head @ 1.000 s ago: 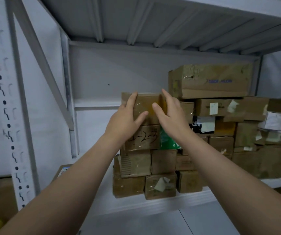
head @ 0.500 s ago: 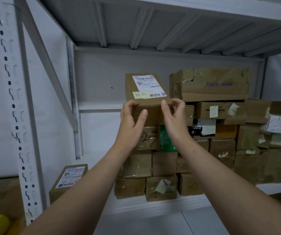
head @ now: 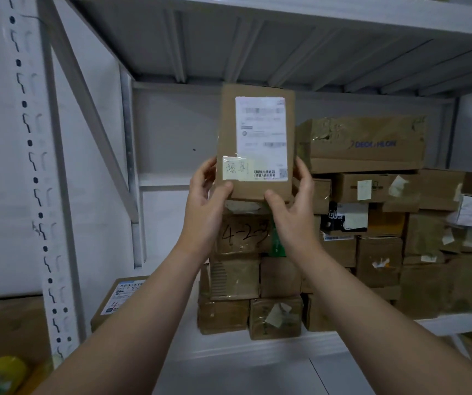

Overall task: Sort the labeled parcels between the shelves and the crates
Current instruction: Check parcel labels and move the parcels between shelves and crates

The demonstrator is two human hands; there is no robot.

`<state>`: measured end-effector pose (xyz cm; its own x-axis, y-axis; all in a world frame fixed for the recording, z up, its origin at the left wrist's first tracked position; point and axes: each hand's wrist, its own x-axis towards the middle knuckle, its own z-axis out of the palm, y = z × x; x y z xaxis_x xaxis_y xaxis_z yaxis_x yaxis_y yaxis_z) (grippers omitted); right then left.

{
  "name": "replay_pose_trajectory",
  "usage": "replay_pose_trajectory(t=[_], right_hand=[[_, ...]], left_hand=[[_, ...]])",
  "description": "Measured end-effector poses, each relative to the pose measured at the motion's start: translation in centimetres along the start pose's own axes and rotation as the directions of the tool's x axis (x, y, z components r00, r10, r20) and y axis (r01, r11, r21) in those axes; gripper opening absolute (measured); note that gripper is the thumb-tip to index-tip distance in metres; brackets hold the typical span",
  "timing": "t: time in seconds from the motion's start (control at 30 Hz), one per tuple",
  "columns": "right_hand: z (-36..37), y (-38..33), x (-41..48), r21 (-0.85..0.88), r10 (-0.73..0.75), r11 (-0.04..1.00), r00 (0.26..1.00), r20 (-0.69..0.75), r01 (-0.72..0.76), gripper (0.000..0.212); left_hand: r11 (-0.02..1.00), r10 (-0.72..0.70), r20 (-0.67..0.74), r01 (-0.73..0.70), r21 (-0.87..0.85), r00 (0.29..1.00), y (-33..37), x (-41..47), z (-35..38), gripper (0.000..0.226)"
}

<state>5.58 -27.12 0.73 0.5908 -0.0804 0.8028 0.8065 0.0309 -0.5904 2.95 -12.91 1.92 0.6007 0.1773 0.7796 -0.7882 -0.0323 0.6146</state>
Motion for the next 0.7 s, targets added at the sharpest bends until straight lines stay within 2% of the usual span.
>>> replay_pose_trajectory(t=[0.13, 0.43, 0.7], right_hand=[[-0.3, 0.1, -1.3, 0.043, -0.025, 0.999, 0.999, 0.039, 0.024, 0.078], [-2.3, -1.3, -1.9, -0.02, -0.079, 0.997, 0.992, 0.095, 0.081, 0.08], [-4.1, -2.0, -2.5, -0.04, -0.028, 0.999, 0.996, 0.085, 0.032, 0.077]], left_hand=[[1.0, 0.02, 0.111, -0.021, 0.009, 0.994, 0.7, -0.1, -0.6, 0.055], [0.998, -0.01, 0.094, 0.004, 0.065, 0.996, 0.2, -1.8, -0.5, 0.062], [0.998, -0.01, 0.081, 0.005, 0.06, 0.997, 0.6, -3.7, 1.6, 0.061]])
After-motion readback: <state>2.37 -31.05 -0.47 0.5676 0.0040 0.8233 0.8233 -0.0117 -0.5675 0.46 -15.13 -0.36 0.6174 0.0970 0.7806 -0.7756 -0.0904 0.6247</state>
